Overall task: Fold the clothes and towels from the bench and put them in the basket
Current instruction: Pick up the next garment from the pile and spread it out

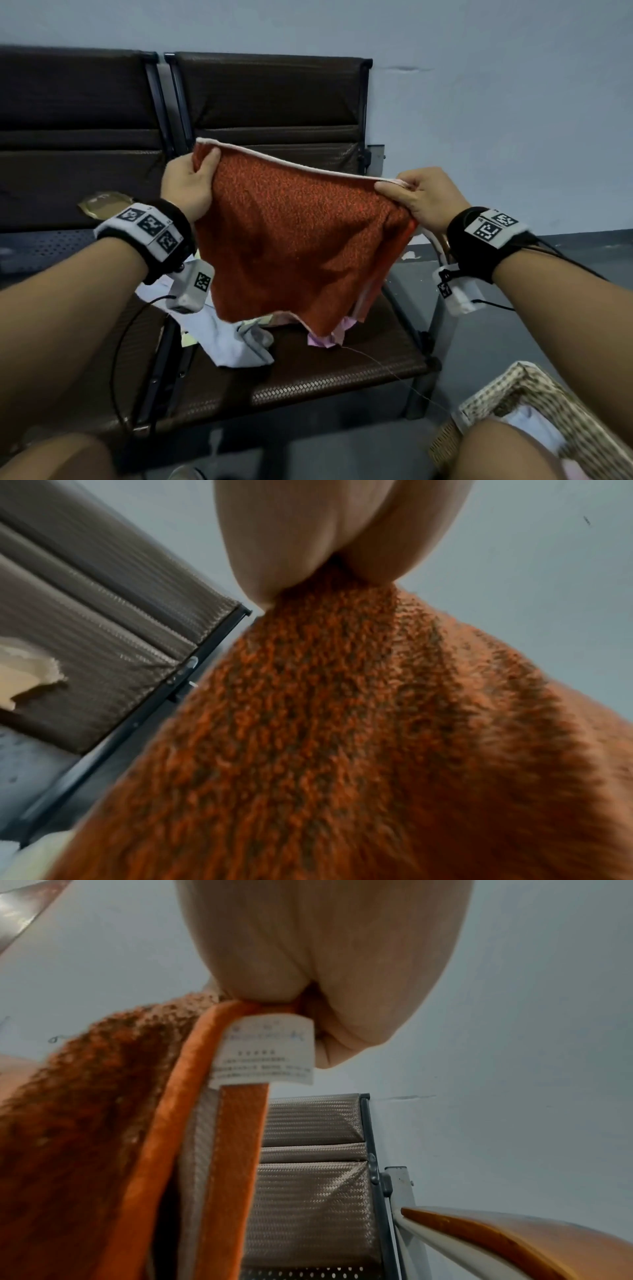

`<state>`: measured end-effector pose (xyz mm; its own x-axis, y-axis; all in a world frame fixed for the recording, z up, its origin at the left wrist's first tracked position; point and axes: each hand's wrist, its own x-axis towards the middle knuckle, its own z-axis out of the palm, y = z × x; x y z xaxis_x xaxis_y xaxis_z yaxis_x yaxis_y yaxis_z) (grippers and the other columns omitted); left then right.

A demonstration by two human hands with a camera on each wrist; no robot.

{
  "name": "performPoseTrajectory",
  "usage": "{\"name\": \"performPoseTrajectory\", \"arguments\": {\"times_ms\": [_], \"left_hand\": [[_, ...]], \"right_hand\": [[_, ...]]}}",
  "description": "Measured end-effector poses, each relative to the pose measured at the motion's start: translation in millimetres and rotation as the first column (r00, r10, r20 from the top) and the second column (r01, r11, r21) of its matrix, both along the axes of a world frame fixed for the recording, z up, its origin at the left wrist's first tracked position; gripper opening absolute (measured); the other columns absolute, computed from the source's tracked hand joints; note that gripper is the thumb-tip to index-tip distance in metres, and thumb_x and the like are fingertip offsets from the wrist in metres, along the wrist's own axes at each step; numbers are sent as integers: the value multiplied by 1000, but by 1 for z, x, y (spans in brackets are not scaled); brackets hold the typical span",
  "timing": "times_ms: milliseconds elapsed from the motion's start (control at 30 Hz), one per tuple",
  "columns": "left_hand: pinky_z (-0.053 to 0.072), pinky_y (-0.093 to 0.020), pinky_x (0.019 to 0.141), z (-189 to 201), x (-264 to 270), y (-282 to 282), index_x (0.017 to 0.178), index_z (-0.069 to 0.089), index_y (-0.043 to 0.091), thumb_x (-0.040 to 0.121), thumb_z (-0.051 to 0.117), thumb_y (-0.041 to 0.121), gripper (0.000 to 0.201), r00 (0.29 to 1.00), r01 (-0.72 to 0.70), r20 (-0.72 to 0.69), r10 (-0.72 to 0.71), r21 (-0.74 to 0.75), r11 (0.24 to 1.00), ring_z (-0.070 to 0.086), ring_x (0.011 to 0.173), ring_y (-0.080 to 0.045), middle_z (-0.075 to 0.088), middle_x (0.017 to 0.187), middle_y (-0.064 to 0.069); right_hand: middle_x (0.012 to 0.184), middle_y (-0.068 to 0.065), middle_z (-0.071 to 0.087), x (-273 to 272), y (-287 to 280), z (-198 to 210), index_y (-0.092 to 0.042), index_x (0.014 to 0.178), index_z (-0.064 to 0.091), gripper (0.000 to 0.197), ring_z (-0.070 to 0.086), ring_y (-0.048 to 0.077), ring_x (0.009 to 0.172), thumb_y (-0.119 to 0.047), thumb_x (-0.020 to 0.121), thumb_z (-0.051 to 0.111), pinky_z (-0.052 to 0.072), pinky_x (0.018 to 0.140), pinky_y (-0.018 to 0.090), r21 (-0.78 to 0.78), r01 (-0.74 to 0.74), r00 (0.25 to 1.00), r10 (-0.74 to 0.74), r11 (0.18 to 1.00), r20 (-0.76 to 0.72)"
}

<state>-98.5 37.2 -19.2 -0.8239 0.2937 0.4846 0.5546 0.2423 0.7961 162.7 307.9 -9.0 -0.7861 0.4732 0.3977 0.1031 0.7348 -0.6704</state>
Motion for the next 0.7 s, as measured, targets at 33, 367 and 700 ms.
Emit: {"name": "performPoseTrajectory", "arguments": {"times_ms": [33, 367, 700], "left_hand": [[32, -32, 59, 0, -3, 1, 66, 52, 12, 99, 51, 47, 48, 999, -32, -41, 31, -44, 999, 47, 59, -10, 47, 60, 5], [51, -42, 71, -5, 26, 44, 90, 73, -1, 84, 66, 36, 39, 880, -72, 469, -74, 285, 956, 61, 79, -22, 63, 77, -8], [56, -29, 71, 2, 133, 63, 99, 77, 13, 96, 62, 19, 17, 730, 558, 361, -581, 176, 811, 71, 76, -17, 76, 87, -8]], "right_hand": [[49, -13, 44, 0, 1, -1, -18, 55, 60, 47, 40, 5, 48, -45, 93, 68, 34, 48, 19, -32, 1, 1000, -1, 999, -3], [67, 7, 67, -29, -24, -3, -4, 90, 70, 25, 66, 18, 52, -28, 90, 71, 58, 56, 31, -629, 145, 988, -144, 763, 53], [87, 7, 77, -49, -76, 15, -13, 110, 72, 45, 76, 23, 83, -52, 88, 68, 62, 75, 35, -665, -42, 996, 87, 745, 34]]}}
